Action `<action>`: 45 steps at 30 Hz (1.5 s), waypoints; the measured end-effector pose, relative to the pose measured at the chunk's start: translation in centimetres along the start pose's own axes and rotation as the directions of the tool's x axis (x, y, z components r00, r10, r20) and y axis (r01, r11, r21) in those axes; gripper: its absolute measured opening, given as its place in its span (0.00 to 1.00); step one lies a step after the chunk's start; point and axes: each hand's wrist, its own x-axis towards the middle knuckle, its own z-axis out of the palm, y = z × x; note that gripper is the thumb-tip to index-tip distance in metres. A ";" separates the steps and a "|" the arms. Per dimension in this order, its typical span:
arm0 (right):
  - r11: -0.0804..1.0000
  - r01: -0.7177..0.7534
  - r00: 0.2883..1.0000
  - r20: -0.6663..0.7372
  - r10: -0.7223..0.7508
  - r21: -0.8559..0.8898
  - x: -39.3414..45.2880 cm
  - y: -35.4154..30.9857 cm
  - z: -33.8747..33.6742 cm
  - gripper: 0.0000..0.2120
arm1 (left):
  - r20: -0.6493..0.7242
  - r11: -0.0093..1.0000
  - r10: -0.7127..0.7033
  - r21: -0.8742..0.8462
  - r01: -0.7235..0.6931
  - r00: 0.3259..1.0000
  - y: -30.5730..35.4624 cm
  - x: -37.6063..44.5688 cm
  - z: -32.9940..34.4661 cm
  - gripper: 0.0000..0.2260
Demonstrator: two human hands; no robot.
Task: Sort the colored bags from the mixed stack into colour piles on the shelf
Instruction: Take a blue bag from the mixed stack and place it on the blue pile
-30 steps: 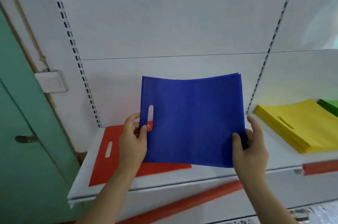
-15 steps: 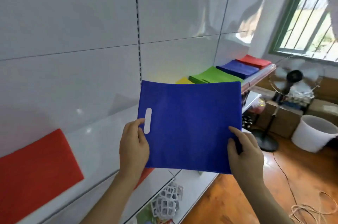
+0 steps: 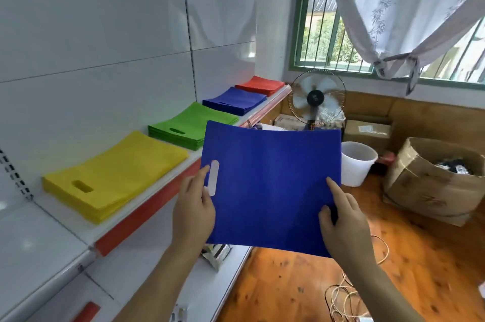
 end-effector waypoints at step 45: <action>0.980 0.176 0.958 0.214 -0.193 0.098 65.7 26.1 24.2 0.32 | -0.156 0.969 -0.228 0.055 0.239 0.961 -1.3 47.9 49.0 0.21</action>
